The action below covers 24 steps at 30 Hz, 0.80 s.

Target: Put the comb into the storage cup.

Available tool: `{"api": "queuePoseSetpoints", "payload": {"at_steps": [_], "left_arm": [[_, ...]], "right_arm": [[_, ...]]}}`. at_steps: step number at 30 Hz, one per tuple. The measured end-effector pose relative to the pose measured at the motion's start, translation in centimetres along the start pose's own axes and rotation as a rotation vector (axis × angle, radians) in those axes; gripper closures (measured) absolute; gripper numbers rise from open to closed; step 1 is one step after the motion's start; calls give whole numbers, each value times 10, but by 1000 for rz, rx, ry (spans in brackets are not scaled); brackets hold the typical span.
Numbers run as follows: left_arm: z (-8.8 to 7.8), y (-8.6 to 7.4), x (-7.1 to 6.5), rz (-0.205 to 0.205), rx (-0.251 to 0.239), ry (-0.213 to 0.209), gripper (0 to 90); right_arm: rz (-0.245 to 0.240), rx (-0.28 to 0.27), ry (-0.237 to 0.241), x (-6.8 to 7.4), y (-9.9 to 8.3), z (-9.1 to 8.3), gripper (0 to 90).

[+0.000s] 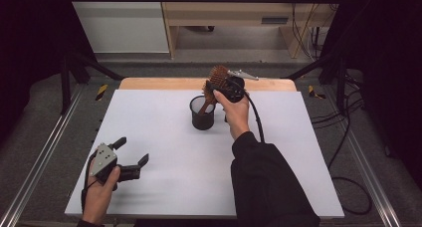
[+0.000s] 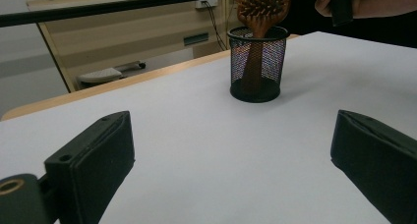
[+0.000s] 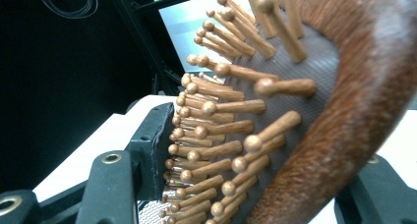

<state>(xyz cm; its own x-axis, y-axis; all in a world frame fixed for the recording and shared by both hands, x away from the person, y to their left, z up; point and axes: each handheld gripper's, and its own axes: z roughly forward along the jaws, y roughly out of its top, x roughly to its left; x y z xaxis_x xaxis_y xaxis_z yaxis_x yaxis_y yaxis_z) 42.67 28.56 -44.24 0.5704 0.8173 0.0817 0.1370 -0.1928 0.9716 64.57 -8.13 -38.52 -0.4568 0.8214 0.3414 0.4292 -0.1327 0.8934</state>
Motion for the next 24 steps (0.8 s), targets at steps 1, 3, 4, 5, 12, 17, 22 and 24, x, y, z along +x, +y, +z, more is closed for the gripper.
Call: {"api": "queuePoseSetpoints", "payload": {"at_steps": [1,3,4,5,12,17,22,24], "left_arm": [[0,0,0,0,0,0,30],[0,0,0,0,-1,0,30],[0,0,0,0,-1,0,30],[0,0,0,0,-1,0,30],[0,0,0,0,-1,0,30],[0,0,0,0,0,-1,30],[-1,1,1,3,-7,4,30],[-1,1,1,3,-7,5,30]], "right_arm": [[-3,1,-2,0,0,0,401],[-14,2,-6,1,0,0,395],[-19,3,-9,1,0,0,391],[-27,4,-10,1,0,0,389],[-55,6,-20,2,-1,1,369],[-64,10,-24,1,-1,1,354],[-69,13,-26,1,-2,1,344],[-70,15,-28,0,-2,2,339]]}}
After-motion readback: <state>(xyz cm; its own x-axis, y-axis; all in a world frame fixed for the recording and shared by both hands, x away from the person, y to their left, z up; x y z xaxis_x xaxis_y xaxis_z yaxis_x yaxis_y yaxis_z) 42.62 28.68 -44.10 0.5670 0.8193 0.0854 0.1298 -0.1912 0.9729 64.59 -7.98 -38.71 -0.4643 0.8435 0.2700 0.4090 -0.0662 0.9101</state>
